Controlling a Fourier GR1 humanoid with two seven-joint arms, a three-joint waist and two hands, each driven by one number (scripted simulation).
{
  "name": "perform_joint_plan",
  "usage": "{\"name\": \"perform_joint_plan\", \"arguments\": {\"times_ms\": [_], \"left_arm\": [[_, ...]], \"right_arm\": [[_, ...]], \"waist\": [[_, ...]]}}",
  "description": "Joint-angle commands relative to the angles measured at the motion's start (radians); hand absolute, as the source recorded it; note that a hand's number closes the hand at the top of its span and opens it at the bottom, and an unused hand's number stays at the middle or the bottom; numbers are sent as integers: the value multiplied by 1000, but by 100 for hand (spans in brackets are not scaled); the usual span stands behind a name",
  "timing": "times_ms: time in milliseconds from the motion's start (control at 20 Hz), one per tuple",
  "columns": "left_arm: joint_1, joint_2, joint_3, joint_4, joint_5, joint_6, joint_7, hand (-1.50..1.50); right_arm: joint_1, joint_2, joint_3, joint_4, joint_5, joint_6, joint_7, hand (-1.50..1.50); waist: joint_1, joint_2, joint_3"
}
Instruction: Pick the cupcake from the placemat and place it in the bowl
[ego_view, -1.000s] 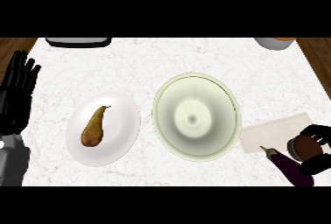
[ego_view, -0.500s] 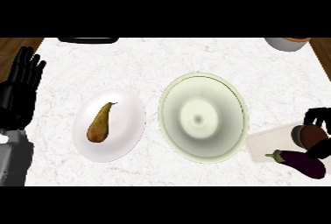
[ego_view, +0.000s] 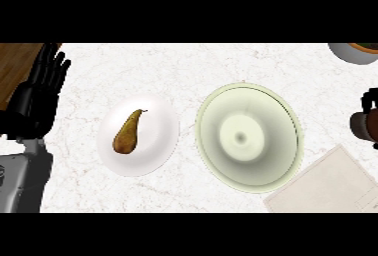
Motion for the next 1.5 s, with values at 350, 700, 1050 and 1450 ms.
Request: {"name": "perform_joint_plan", "arguments": {"times_ms": [350,700,1050,1450], "left_arm": [[-27,0,12,24,-7,19,7,0],[-19,13,23,41,-13,23,11,0],[31,6,11,22,-21,16,-1,0],[20,11,37,39,-28,41,-11,0]], "right_arm": [[-274,-112,-88,270,-133,52,-473,150],[-422,-106,-86,330,-259,204,-544,150],[-511,-50,-9,340,-369,391,-498,150],[-633,30,118,292,-437,490,-356,150]], "waist": [[-25,-9,-2],[-46,-21,-6],[-57,-36,-9],[-94,-41,-11]]}}
